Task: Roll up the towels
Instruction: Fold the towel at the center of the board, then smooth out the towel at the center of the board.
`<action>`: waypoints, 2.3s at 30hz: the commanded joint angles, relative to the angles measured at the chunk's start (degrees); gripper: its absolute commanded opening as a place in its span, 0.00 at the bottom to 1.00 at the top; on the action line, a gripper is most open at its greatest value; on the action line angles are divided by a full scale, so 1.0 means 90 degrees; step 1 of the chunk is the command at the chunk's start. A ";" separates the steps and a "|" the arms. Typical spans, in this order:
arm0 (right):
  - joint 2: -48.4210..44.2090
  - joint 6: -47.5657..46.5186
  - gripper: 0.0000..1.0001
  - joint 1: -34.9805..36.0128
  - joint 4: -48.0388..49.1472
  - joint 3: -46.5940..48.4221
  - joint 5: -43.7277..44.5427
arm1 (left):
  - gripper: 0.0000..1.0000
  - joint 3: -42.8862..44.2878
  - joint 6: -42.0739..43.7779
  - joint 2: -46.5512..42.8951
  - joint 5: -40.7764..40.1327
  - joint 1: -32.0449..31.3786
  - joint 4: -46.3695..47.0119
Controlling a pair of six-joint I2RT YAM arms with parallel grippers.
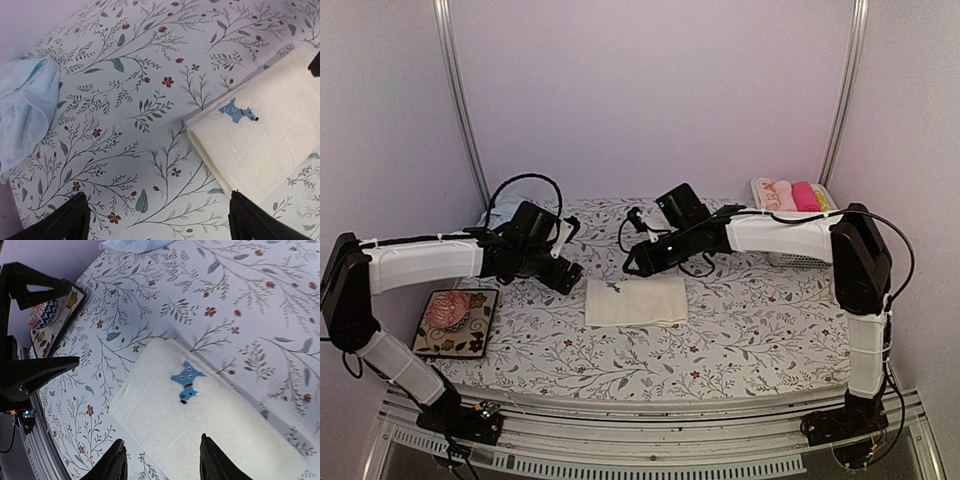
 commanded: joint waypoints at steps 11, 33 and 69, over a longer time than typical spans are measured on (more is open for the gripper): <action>-0.0600 -0.0991 0.50 -0.1349 -0.0452 -0.0791 0.0516 | 0.91 0.1490 -0.0014 0.2134 0.0799 -0.0086 0.0507; 0.0210 -0.0408 0.47 -0.1375 -0.0552 -0.0724 0.0120 | 0.72 0.1412 -0.0198 0.2479 0.1882 0.0443 0.0354; 0.0215 -0.0293 0.12 -0.1200 -0.0471 -0.1305 0.0986 | 0.38 0.1141 -0.0005 0.2668 0.1686 0.0453 0.0637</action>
